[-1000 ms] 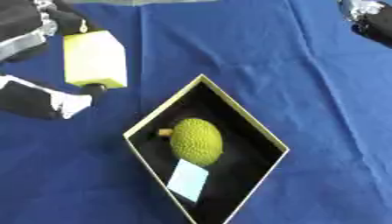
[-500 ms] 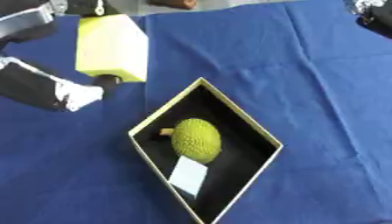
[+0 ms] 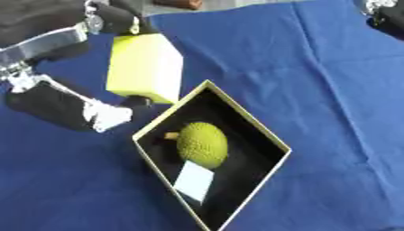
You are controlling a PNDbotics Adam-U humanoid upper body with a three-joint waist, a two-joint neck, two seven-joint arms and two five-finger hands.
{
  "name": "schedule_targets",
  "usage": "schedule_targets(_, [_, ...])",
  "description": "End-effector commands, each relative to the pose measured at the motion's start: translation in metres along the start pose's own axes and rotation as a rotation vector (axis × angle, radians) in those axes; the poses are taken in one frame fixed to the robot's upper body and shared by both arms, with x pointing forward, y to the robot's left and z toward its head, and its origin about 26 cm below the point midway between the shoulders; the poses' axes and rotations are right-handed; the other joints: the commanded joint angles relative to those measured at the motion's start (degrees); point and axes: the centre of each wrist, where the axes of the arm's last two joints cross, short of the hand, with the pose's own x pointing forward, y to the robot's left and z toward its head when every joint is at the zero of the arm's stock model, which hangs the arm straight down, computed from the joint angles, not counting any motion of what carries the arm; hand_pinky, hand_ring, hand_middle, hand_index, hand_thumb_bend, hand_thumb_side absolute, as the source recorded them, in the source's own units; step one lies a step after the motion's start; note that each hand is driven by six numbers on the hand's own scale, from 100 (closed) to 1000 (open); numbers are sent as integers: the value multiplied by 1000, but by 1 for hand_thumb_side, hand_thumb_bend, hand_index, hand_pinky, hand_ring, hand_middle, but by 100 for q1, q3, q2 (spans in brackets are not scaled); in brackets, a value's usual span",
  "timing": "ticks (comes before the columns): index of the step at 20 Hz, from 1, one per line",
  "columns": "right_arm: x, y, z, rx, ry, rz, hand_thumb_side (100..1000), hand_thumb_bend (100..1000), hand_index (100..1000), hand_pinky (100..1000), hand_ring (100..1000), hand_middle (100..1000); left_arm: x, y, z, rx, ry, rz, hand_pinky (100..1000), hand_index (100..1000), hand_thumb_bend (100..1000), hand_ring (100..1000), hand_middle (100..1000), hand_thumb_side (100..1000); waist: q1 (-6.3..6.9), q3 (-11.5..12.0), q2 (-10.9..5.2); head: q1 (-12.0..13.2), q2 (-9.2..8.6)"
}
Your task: Pick up objects on the table and place them in the box.
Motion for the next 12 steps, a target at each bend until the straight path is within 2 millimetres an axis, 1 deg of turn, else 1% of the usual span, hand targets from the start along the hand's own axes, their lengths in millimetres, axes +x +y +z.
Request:
schedule_targets(1, [5, -7, -1, -3, -19, 19, 694, 100, 735, 863, 654, 606, 10, 3, -8, -9, -31, -12, 709, 714, 100, 546, 454, 181, -12, 9, -102, 14, -7])
schedule_targets(6, [5, -6, -1, -4, -18, 16, 695, 100, 734, 863, 653, 605, 20, -4, -20, -53, -43, 33, 707, 714, 100, 543, 453, 204, -33, 14, -82, 40, 33])
schedule_targets(12, [4, -5, 0, -3, -13, 9, 698, 100, 733, 863, 652, 603, 30, -10, -32, -104, -42, 49, 707, 720, 100, 545, 457, 200, -45, 30, -55, 35, 53])
